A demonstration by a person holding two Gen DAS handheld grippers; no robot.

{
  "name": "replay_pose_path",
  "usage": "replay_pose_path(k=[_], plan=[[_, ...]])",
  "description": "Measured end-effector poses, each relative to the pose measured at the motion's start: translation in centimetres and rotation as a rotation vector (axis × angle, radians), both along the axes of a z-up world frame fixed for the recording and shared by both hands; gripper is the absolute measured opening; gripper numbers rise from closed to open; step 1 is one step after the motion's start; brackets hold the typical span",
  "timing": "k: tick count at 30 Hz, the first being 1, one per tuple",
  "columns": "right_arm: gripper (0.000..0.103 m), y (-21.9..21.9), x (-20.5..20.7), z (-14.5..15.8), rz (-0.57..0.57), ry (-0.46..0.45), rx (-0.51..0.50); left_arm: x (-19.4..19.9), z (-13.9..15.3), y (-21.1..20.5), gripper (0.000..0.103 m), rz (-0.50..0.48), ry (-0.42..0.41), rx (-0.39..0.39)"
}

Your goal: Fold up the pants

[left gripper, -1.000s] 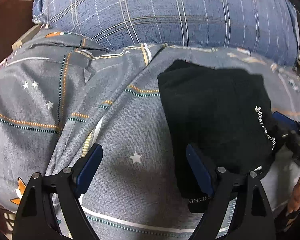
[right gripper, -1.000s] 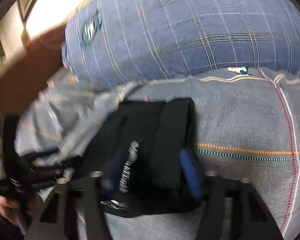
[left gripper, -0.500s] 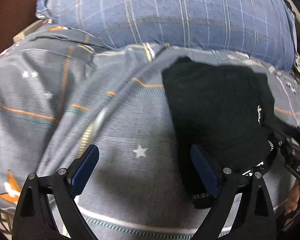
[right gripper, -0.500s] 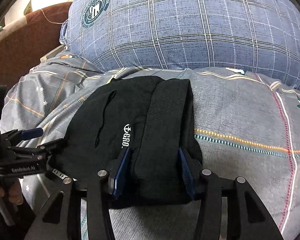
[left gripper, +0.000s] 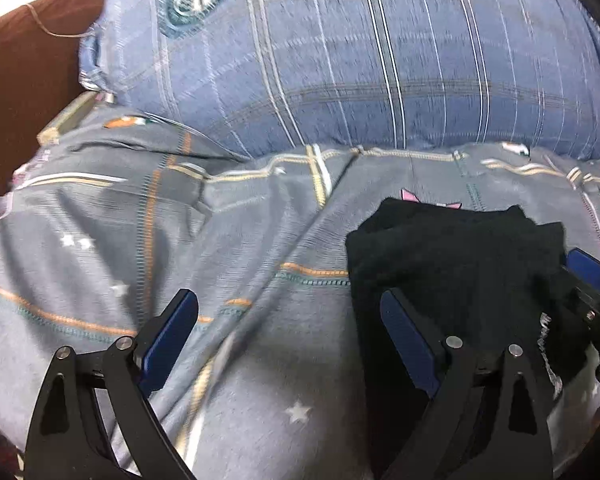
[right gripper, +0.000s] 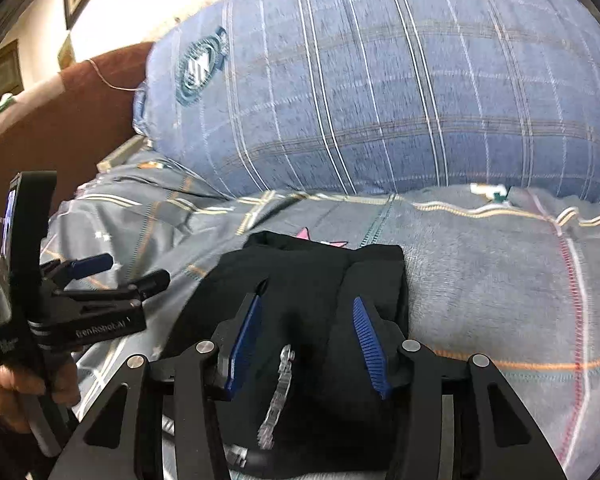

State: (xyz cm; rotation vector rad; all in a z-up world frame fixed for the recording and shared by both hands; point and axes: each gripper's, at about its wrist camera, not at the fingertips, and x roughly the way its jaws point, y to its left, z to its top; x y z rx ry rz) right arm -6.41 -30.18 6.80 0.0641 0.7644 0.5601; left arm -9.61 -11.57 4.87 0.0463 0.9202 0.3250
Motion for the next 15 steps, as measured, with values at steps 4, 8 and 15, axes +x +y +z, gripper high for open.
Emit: replay_pose_path(k=[4, 8, 15], plan=[[0.049, 0.9, 2.6, -2.2, -0.028, 0.079, -0.009, 1.3, -2.2, -0.1, 0.094, 0.006, 0.066, 0.002], [0.052, 1.7, 3.5, -4.0, -0.037, 0.092, -0.039, 1.5, -3.7, -0.1, 0.097, -0.008, 0.069, 0.0], [0.054, 2.7, 3.2, -4.4, -0.023, 0.035, -0.118, 1.4, -3.4, 0.3, 0.103, 0.012, 0.071, 0.007]])
